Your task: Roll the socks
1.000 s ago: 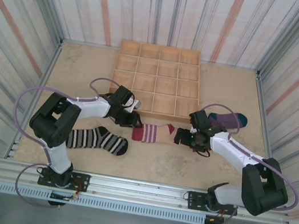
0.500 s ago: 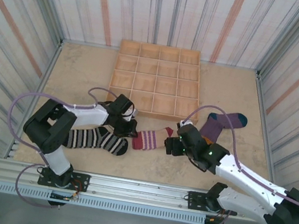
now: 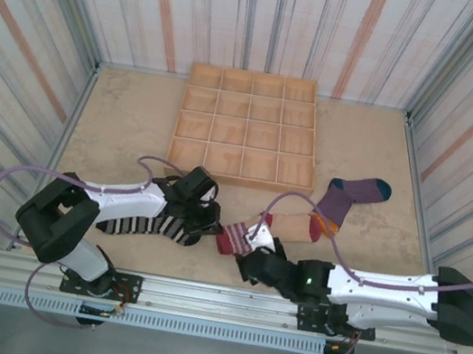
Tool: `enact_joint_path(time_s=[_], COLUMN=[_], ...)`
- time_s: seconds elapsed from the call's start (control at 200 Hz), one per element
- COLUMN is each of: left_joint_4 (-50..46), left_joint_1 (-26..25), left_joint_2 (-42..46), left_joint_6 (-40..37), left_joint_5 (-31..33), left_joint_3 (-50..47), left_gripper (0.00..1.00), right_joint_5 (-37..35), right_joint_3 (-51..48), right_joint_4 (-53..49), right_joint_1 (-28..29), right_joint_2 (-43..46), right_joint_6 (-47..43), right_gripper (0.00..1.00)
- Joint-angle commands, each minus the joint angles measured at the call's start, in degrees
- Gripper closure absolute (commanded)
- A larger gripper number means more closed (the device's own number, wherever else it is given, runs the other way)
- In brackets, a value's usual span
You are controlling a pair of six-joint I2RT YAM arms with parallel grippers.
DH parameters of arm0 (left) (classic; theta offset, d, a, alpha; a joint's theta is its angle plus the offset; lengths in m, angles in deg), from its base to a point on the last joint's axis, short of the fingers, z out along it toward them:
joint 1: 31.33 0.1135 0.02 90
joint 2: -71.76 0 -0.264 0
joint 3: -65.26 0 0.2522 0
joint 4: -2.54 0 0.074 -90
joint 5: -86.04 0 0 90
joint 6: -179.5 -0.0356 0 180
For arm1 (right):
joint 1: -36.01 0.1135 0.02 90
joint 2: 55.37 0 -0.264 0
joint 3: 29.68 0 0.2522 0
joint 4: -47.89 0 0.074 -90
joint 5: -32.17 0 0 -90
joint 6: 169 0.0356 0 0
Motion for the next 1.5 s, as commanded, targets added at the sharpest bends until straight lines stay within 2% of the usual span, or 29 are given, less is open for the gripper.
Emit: enact_joint_path(time_s=[0.0,0.23,0.356,0.586,0.761,0.932,0.967,1.047,1.067,1.137,1.162,1.202,1.242,1.317,1.398,1.493], left_joint_4=[-0.2,0.1,0.9,2.3,2.8,3.6,3.4,1.2,0.5,-1.3,-0.8,0.4,0.7,-2.5,-7.5,-9.5], left_joint_1=[-1.2,-1.6,-1.6,-1.6,-1.6,-1.6,-1.7,-1.2,-1.0,0.1,0.7,1.7,2.9,4.1,4.1,4.1], left_joint_2=[0.9,1.2,0.8,1.0,0.9,0.6,0.7,1.3,1.6,2.3,2.4,2.1,1.3,-1.6,-5.2,-9.3], left_joint_6=[3.9,4.4,4.8,5.5,5.7,5.5,5.1,2.9,2.0,-0.4,-1.2,-3.0,-5.4,-12.2,-19.6,-24.1], left_joint_5=[0.5,-0.8,-2.0,-2.7,-3.3,-3.9,-4.1,-3.8,-3.5,-2.7,-3.2,-4.7,-6.6,-8.5,-8.8,-9.3], left_joint_3=[0.8,1.3,1.1,-0.3,-0.7,-0.7,-0.7,0.2,0.6,1.4,1.6,2.0,3.3,8.3,14.7,19.8], left_gripper=[1.00,1.00,1.00,1.00,1.00,1.00,0.96,0.76,0.68,0.30,0.22,0.15,0.12,0.12,0.17,0.22], right_joint_5=[-8.7,-16.3,-18.2,-15.9,-15.6,-14.9,-14.7,-12.7,-12.3,-11.2,-11.1,-10.6,-10.2,-8.7,-5.6,-4.4], right_joint_3=[1.1,7.0,10.0,9.2,8.7,8.2,7.7,6.0,5.3,3.2,2.6,1.6,0.7,-1.8,-5.2,-8.3], right_joint_4=[5.0,8.7,8.3,10.2,11.1,11.2,11.2,11.4,11.6,12.2,12.2,12.0,11.8,12.9,15.4,15.5], right_joint_1=[4.2,9.2,9.1,5.8,5.3,4.9,4.9,5.2,5.3,6.3,6.6,7.1,7.5,8.5,8.6,8.6], right_joint_2=[-4.4,-18.0,-22.9,-26.5,-28.1,-27.9,-27.5,-25.7,-25.1,-23.1,-22.5,-21.5,-20.2,-17.1,-13.0,-8.0], right_joint_6=[-2.9,-7.7,-9.8,-10.4,-10.1,-9.9,-9.7,-9.7,-9.7,-9.7,-9.5,-9.1,-8.4,-7.8,-7.0,-5.2], right_gripper=[0.24,0.27,0.28,0.31,0.51,0.94,1.00,1.00,1.00,1.00,1.00,1.00,1.00,1.00,1.00,1.00])
